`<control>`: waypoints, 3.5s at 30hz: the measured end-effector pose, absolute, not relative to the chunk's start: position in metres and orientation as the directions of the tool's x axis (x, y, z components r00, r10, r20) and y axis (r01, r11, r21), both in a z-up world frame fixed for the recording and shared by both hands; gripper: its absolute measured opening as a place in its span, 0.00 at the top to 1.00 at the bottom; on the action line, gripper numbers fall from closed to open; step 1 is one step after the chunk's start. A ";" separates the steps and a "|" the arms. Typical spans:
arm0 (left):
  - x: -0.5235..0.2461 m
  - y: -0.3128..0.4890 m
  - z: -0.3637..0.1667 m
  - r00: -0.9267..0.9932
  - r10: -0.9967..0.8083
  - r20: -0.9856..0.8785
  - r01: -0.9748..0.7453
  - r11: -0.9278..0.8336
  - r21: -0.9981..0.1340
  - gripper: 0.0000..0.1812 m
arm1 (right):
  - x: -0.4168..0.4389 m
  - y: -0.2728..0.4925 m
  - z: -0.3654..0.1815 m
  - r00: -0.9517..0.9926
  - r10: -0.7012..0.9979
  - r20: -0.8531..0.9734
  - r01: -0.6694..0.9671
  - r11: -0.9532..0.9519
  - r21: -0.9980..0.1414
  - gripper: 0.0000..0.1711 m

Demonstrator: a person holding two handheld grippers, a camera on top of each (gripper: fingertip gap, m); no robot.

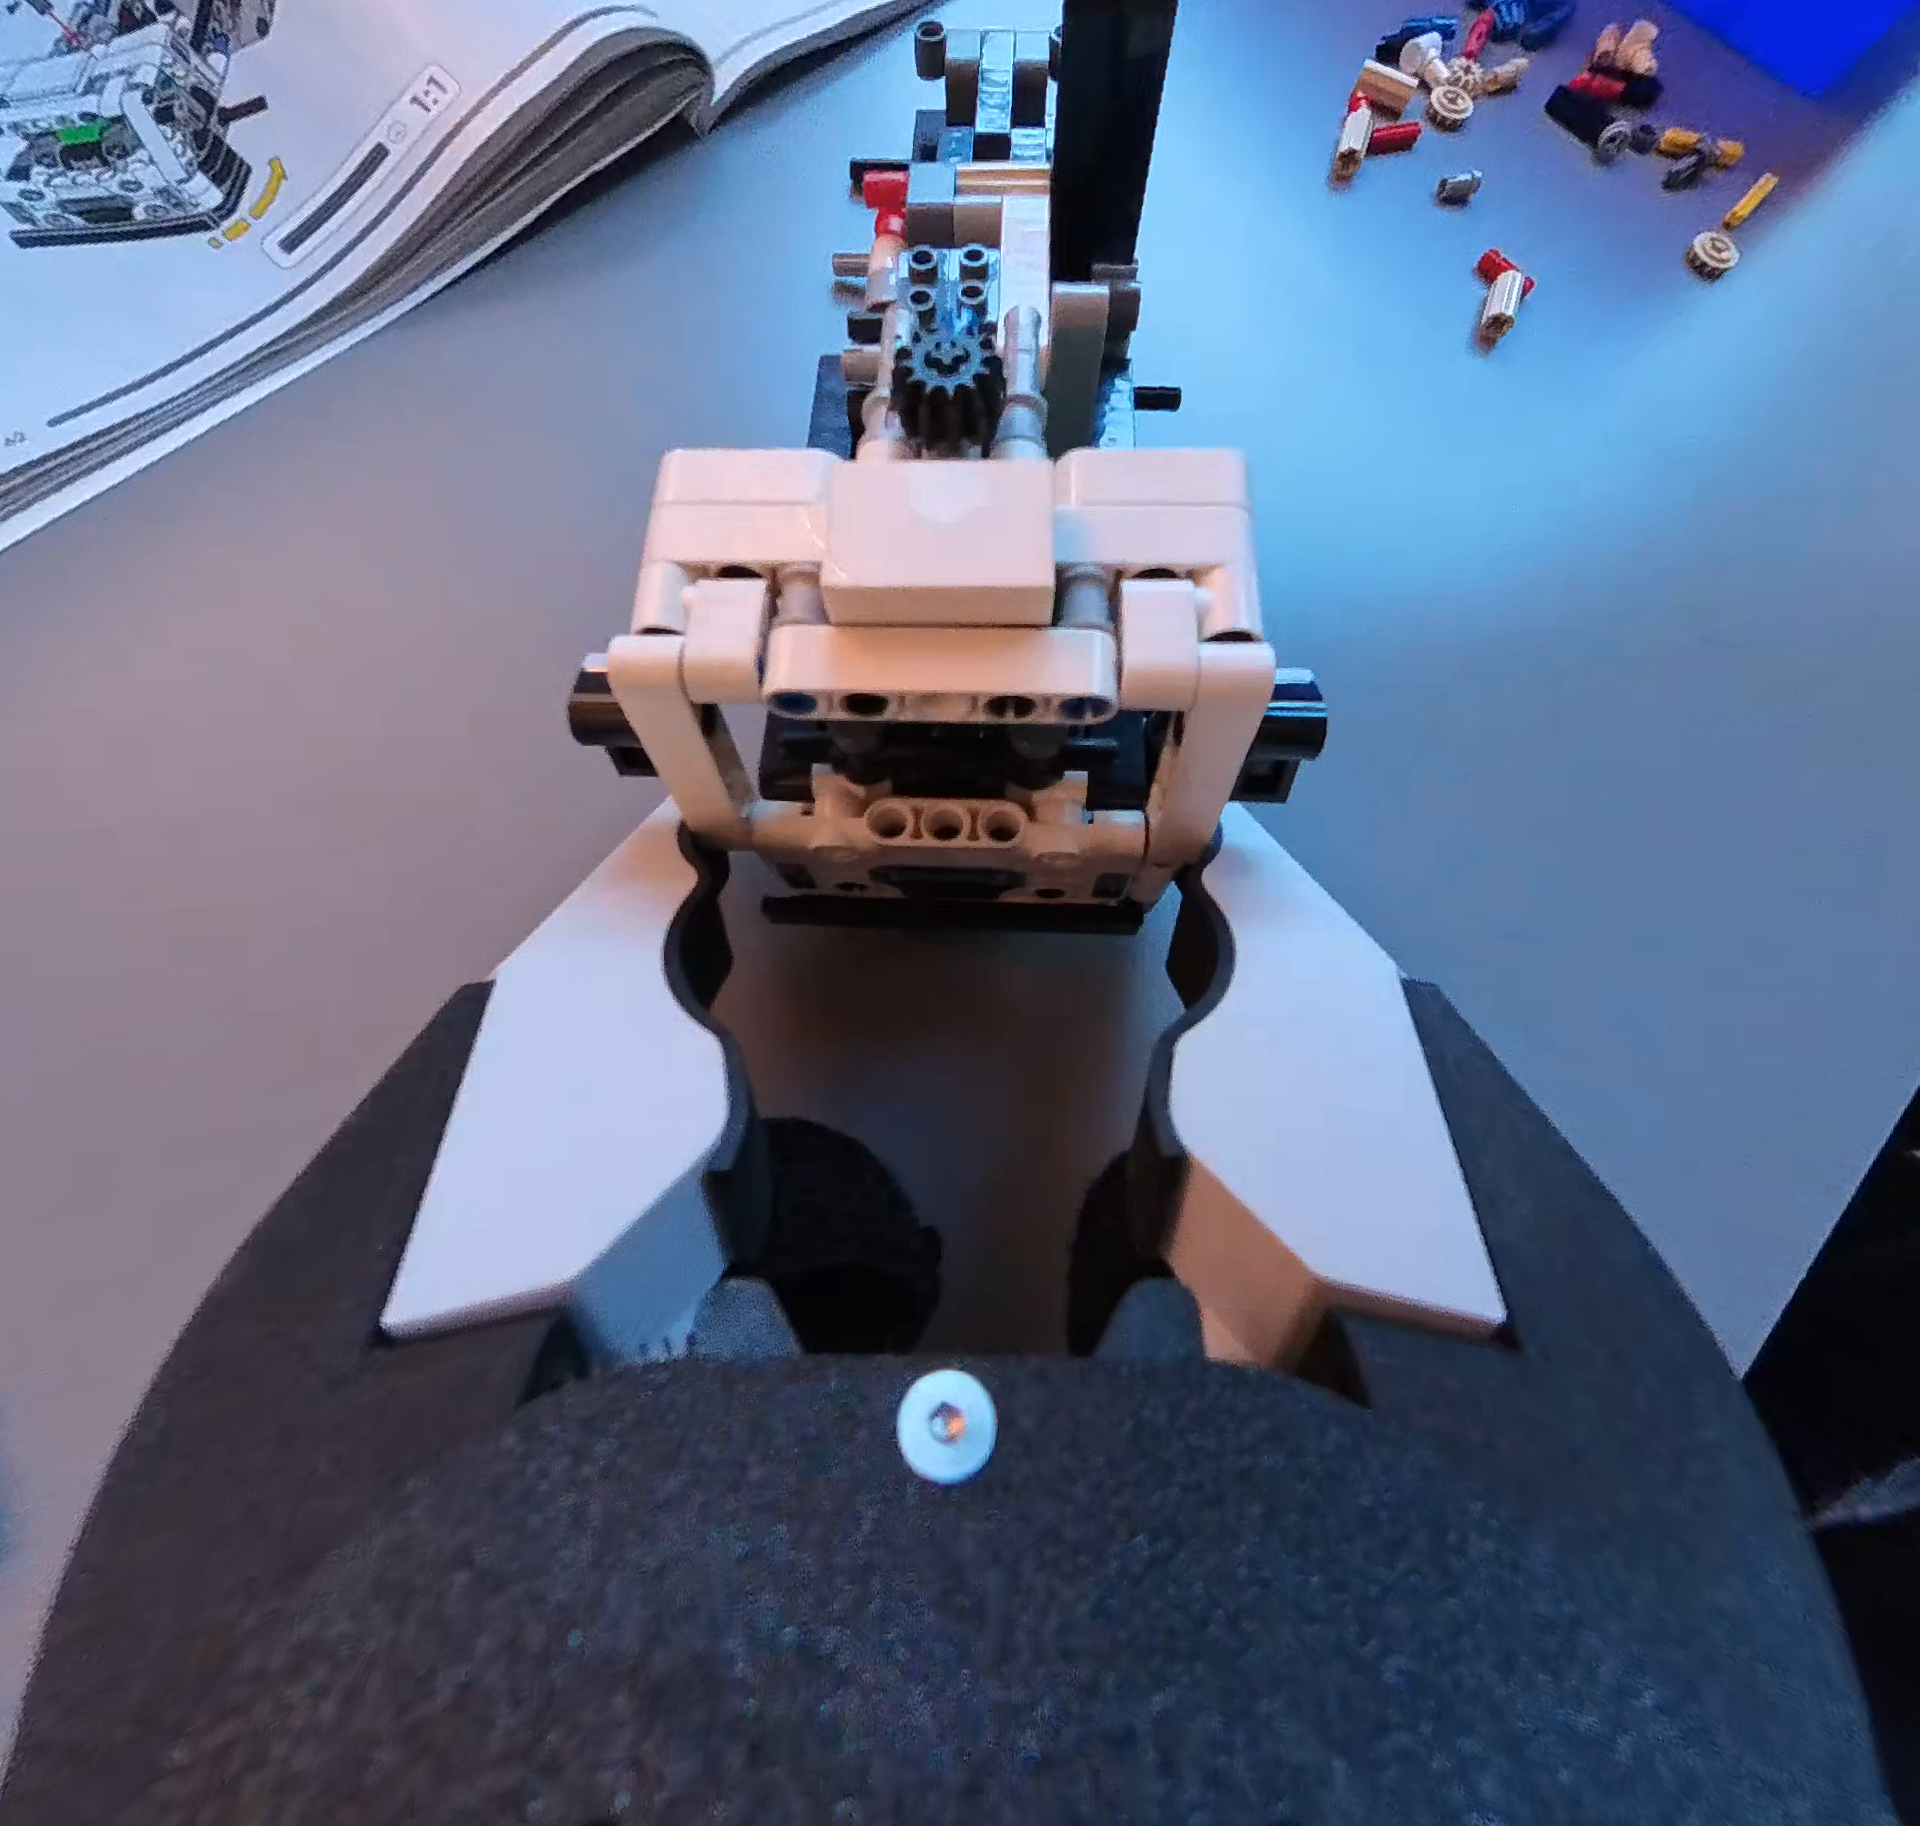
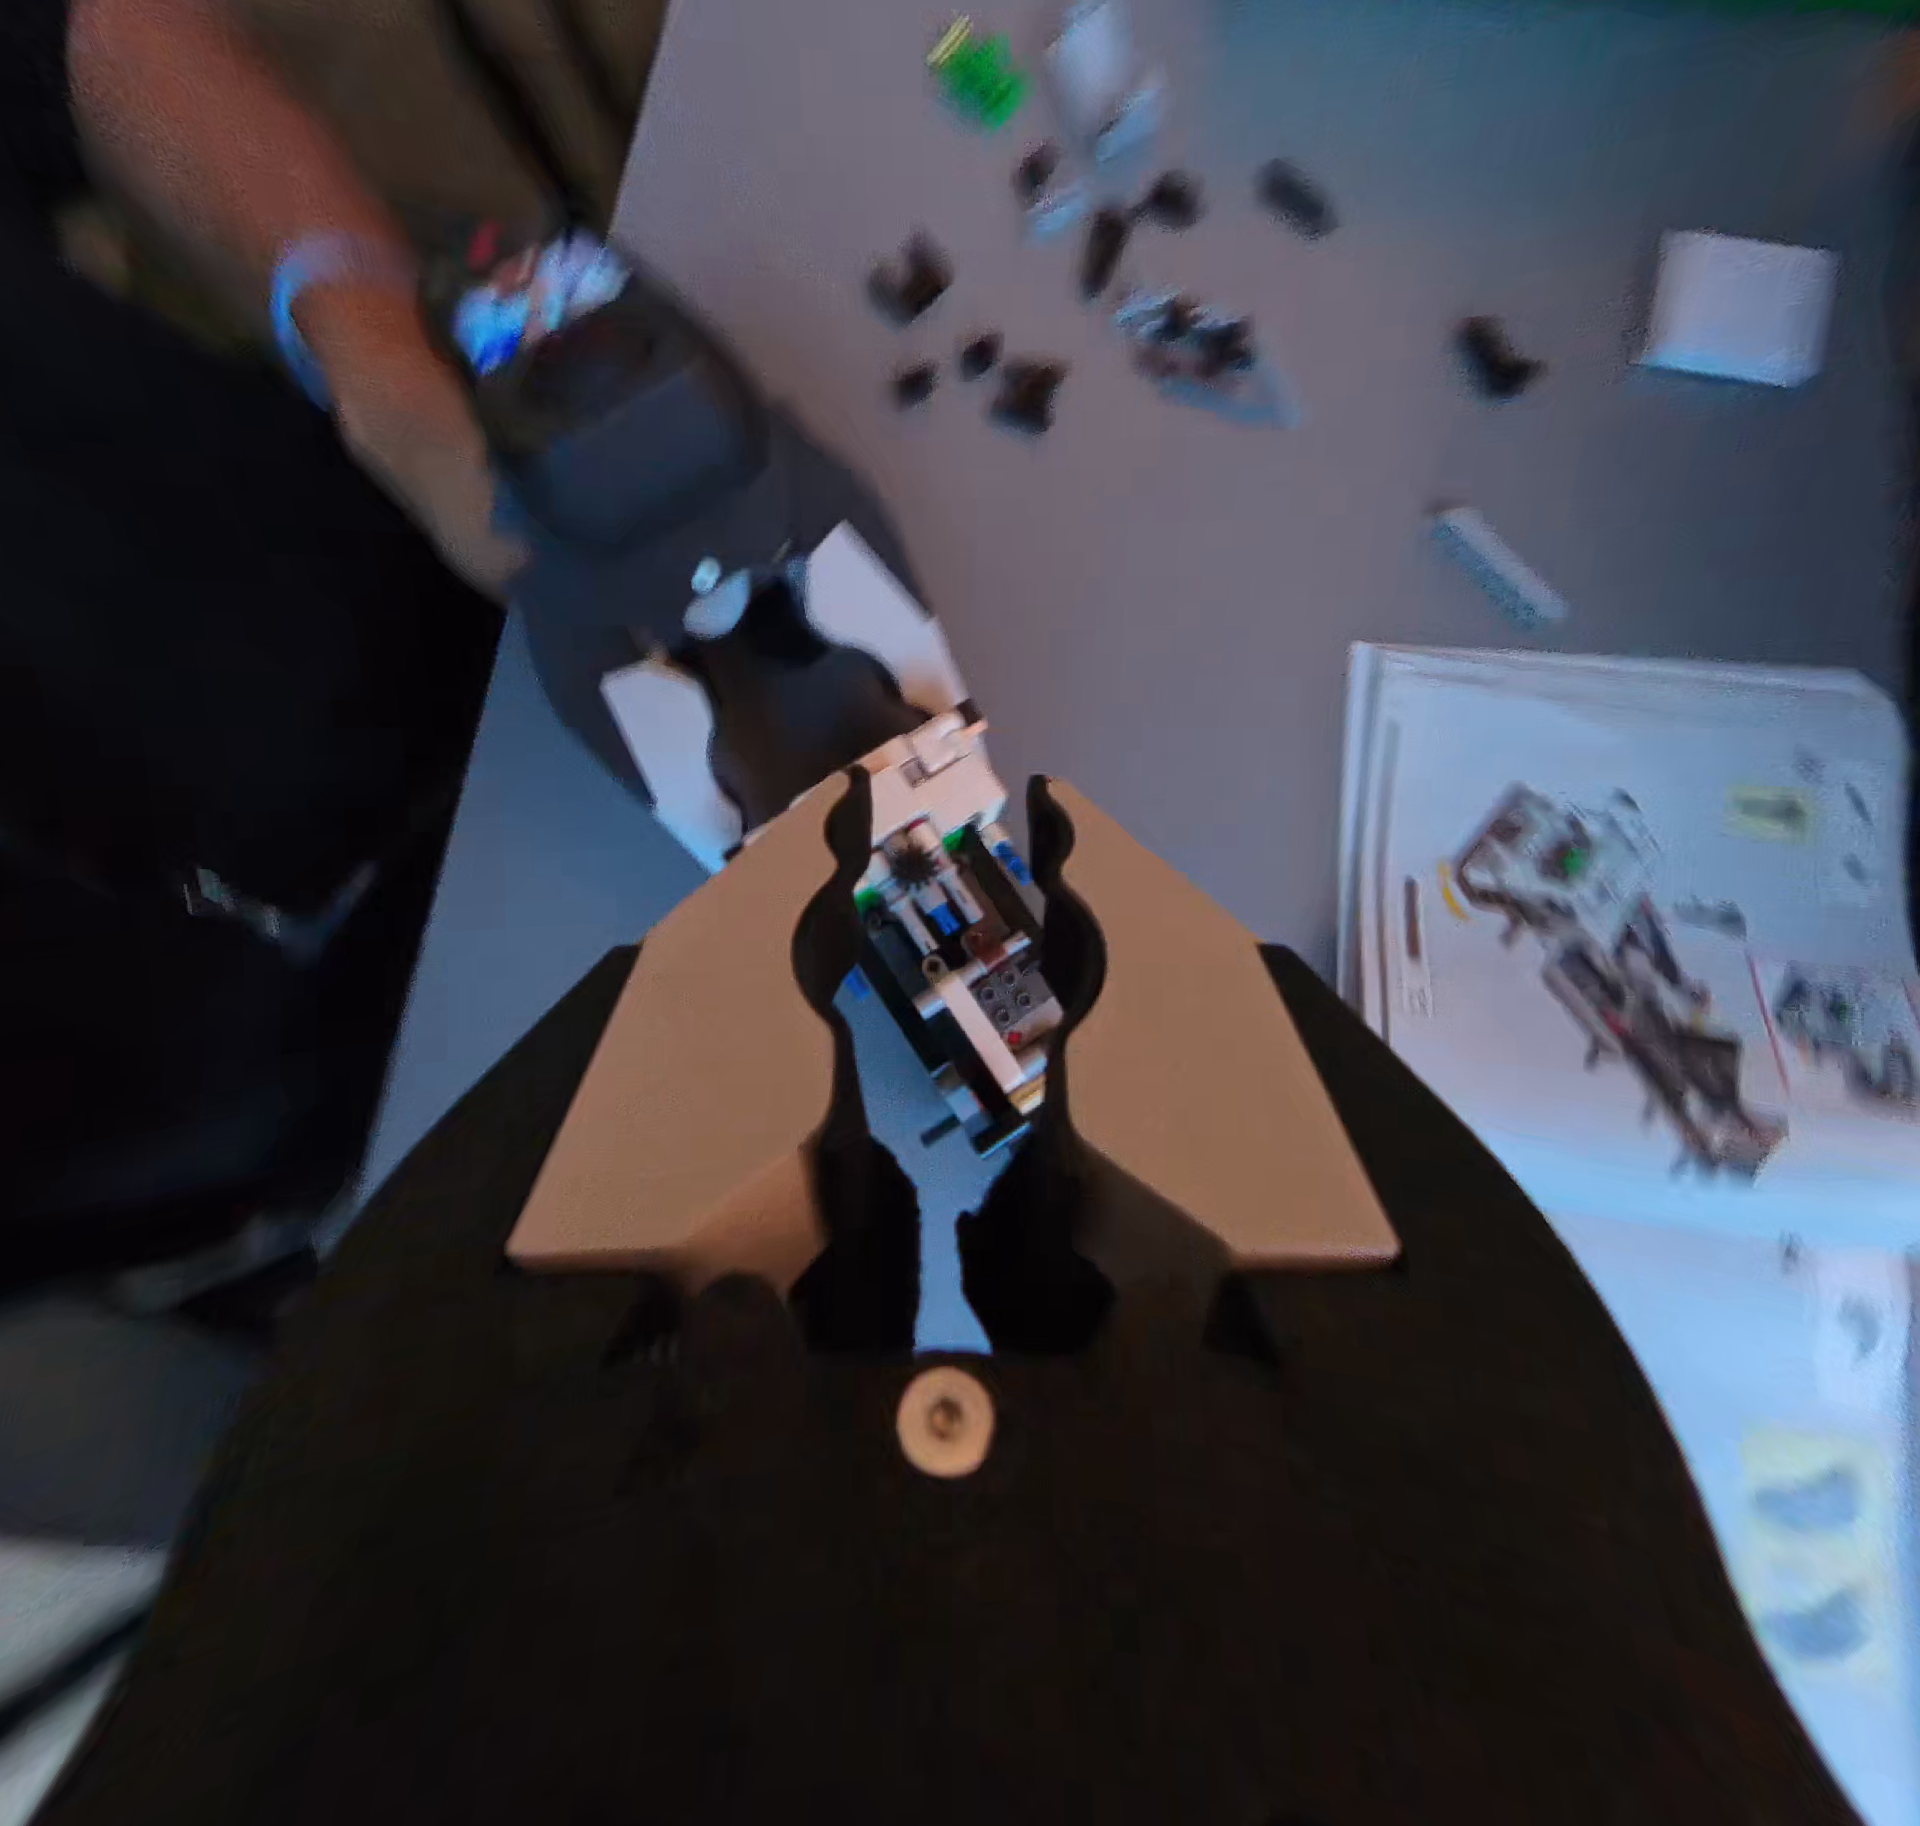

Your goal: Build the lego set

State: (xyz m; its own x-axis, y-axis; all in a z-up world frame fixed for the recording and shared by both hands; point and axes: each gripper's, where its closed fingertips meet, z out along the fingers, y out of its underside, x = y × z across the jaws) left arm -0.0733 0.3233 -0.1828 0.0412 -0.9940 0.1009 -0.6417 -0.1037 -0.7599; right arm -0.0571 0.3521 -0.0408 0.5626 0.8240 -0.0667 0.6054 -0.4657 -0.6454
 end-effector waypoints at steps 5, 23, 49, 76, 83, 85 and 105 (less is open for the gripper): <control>-0.070 0.324 -0.186 0.044 -0.994 0.102 -0.658 -0.106 -0.745 0.53 | -0.024 0.323 -0.020 0.838 0.544 -0.049 0.200 -0.389 -0.899 0.82; -0.079 0.320 -0.183 -0.010 -0.999 0.043 -0.645 -0.026 -0.764 0.43 | 0.030 0.234 -0.105 0.988 -0.076 -0.137 -0.150 -0.200 -0.968 0.61; -0.053 0.427 -0.111 0.013 -0.985 0.174 -0.246 -0.172 -0.954 0.69 | 0.092 0.268 -0.111 0.967 -0.226 -0.116 -0.167 -0.221 -0.961 0.69; -0.042 0.423 -0.129 0.000 -0.989 0.146 -0.347 -0.137 -0.928 0.70 | 0.123 0.244 -0.116 0.922 -0.354 -0.159 -0.234 -0.180 -0.955 0.75; -0.042 0.424 -0.128 0.002 -0.987 0.161 -0.341 -0.152 -0.928 0.70 | 0.123 0.245 -0.118 0.922 -0.357 -0.151 -0.231 -0.193 -0.954 0.75; -0.042 0.425 -0.128 0.004 -0.986 0.165 -0.341 -0.156 -0.927 0.70 | 0.123 0.245 -0.118 0.921 -0.358 -0.152 -0.233 -0.197 -0.952 0.75; -0.041 0.425 -0.131 0.011 -0.987 0.160 -0.358 -0.153 -0.921 0.70 | 0.123 0.246 -0.120 0.921 -0.362 -0.145 -0.230 -0.206 -0.951 0.76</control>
